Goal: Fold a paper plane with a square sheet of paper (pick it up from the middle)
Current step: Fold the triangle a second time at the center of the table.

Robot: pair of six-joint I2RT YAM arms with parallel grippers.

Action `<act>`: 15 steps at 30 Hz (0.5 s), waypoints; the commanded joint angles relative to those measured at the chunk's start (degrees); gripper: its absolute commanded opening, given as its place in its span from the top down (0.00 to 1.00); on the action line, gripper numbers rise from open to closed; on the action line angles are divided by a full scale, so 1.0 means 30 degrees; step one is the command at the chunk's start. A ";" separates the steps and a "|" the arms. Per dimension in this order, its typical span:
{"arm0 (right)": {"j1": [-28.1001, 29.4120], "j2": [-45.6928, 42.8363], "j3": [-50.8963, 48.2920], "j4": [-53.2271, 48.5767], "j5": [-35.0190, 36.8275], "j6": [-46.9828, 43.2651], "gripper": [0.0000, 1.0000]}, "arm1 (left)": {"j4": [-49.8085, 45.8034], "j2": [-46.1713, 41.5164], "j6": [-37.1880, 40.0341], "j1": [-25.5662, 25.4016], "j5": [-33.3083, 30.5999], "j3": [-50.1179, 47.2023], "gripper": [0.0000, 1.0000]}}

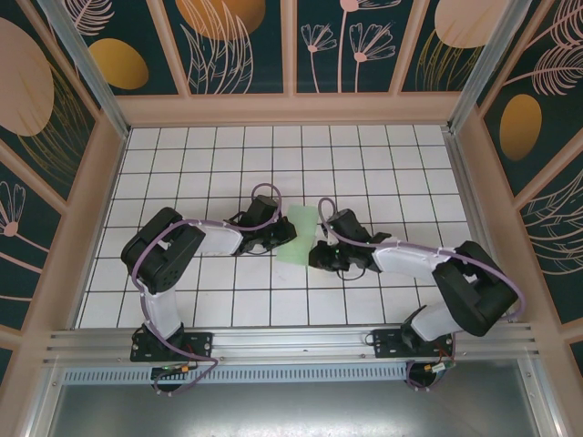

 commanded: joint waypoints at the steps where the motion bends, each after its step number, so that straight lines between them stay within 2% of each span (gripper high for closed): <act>1: -0.0163 0.0219 0.0974 0.1557 -0.0834 0.1460 0.89 | -0.1231 0.0750 0.0432 0.0055 -0.0268 -0.0504 0.89; 3: -0.0111 0.1417 0.1562 0.2404 -0.1285 0.2202 0.92 | -0.1235 0.0751 0.0421 0.0042 -0.0232 -0.0482 0.88; 8: -0.0152 0.3584 0.2700 0.1790 -0.0689 0.2376 0.92 | -0.1166 0.0748 0.0414 0.0035 -0.0129 -0.0452 0.88; 15: -0.0275 0.4840 0.2258 0.0216 0.0110 0.1895 0.92 | -0.1196 0.0514 0.0445 0.0038 -0.0173 -0.0482 0.87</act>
